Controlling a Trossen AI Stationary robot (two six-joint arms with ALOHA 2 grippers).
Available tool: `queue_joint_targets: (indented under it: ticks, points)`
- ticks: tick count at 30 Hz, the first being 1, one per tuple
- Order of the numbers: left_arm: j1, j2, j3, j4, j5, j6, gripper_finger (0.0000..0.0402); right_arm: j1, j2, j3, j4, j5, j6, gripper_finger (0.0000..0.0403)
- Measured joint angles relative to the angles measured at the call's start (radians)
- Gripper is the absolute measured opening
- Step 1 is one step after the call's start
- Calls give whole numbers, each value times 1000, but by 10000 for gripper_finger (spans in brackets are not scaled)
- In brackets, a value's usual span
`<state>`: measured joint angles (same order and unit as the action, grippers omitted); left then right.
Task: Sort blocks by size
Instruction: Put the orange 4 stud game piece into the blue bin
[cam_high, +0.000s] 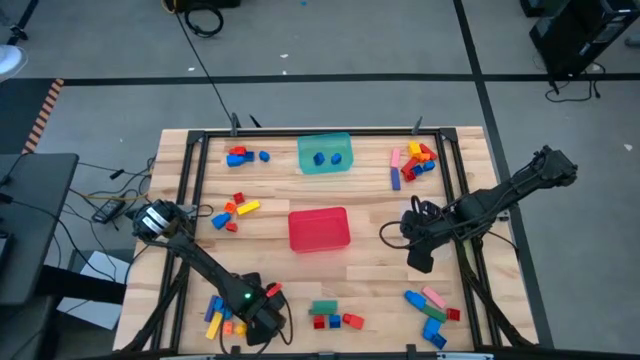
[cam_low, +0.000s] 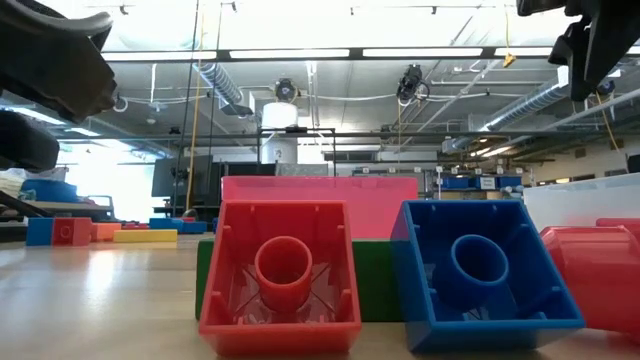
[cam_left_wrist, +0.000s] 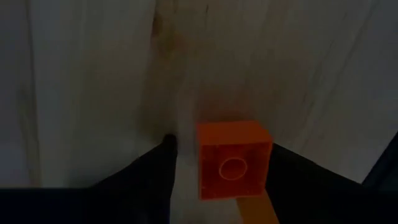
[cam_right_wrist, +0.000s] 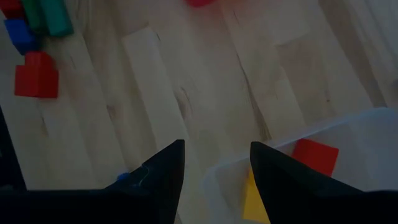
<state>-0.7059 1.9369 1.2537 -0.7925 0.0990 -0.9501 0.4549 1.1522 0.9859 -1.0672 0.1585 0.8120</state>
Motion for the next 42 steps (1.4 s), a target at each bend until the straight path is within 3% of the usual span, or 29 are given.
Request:
queue_joint_targets:
  ticks: [9,19,24,29,35,42]
  points:
    - [12,8,1,-17,-9,-1,137,0,-3,0,-3,0,-40,197]
    - [111,-11,-4,-36,25,-30,137,-2,-3,0,-11,36,-58,195]
    - [193,-33,-5,-38,-4,-30,137,-4,-23,0,-36,52,-144,181]
    - [272,-122,-5,-43,-41,-16,137,-51,-129,-18,-13,60,-273,160]
    - [388,-279,-4,-59,-152,68,137,-163,-332,-132,102,48,-368,154]
    - [665,-401,-3,-58,-198,304,137,-293,-469,-285,255,27,-361,153]
